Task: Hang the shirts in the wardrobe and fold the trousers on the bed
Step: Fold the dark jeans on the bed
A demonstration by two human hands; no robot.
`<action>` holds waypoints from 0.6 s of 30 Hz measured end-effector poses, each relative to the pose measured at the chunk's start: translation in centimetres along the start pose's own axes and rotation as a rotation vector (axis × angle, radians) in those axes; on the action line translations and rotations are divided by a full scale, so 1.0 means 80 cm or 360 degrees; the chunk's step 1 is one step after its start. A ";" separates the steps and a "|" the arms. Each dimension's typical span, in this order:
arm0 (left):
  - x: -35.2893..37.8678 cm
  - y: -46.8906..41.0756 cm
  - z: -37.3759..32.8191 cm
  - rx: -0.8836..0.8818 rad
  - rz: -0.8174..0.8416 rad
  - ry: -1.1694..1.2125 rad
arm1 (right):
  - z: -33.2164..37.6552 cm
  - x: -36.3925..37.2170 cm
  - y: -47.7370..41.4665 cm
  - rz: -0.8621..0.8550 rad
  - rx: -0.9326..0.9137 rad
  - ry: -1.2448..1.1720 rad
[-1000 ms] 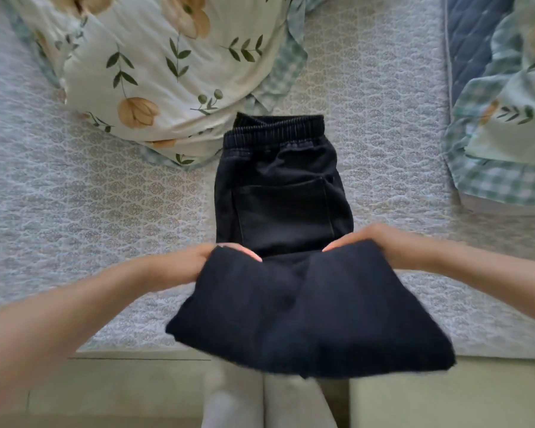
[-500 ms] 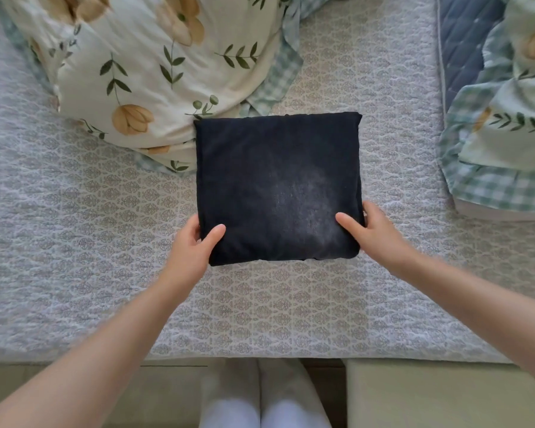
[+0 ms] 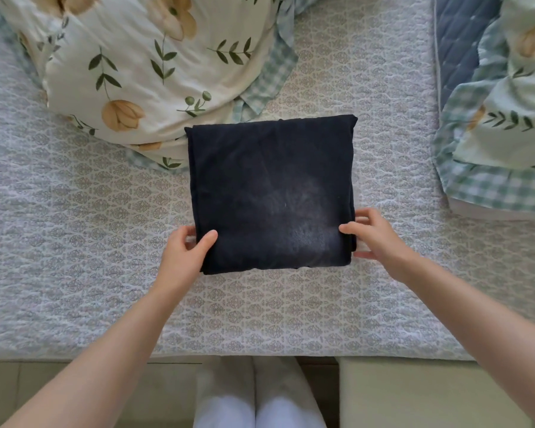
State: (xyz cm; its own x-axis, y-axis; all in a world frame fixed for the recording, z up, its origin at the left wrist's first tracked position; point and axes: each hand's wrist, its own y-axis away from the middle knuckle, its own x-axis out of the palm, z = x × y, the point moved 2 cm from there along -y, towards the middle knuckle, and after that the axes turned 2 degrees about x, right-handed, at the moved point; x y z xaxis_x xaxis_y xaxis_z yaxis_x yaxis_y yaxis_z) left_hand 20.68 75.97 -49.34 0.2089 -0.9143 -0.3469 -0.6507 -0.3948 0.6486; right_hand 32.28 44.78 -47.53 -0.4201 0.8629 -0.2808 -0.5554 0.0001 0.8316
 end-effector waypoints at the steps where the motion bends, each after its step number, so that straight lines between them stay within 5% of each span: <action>1: 0.001 -0.002 -0.007 -0.0025 -0.0025 0.0059 | 0.004 0.002 -0.001 0.0025 0.0050 -0.0099; 10: 0.027 -0.018 -0.053 -0.0362 -0.0086 0.0576 | 0.030 0.041 -0.011 -0.0064 0.0079 -0.0344; 18: 0.032 0.008 -0.063 -0.0136 -0.0294 0.0629 | 0.023 0.041 0.006 -0.0313 -0.0207 -0.0192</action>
State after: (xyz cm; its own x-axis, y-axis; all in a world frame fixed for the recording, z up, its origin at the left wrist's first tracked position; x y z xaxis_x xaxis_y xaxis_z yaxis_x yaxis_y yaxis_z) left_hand 24.52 72.89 -46.39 0.5897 -0.7856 -0.1873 -0.5171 -0.5454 0.6597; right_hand 31.95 48.54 -47.16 -0.2109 0.9067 -0.3654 -0.7088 0.1156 0.6959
